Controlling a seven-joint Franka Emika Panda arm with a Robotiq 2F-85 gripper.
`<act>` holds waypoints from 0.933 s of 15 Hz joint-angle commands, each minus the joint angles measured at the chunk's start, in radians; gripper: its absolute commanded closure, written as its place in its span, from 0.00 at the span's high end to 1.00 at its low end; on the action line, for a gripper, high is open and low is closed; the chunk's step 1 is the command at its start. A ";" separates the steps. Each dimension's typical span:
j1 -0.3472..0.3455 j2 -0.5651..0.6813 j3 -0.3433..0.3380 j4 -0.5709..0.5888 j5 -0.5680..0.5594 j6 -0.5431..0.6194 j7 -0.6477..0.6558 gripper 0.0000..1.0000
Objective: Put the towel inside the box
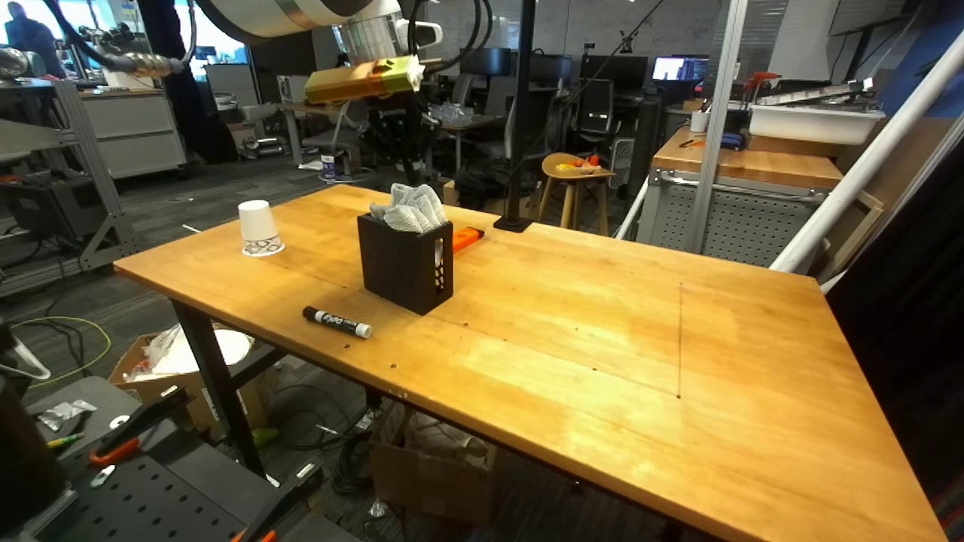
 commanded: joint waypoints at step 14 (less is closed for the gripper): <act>0.002 0.101 -0.025 0.065 -0.005 0.072 -0.006 0.02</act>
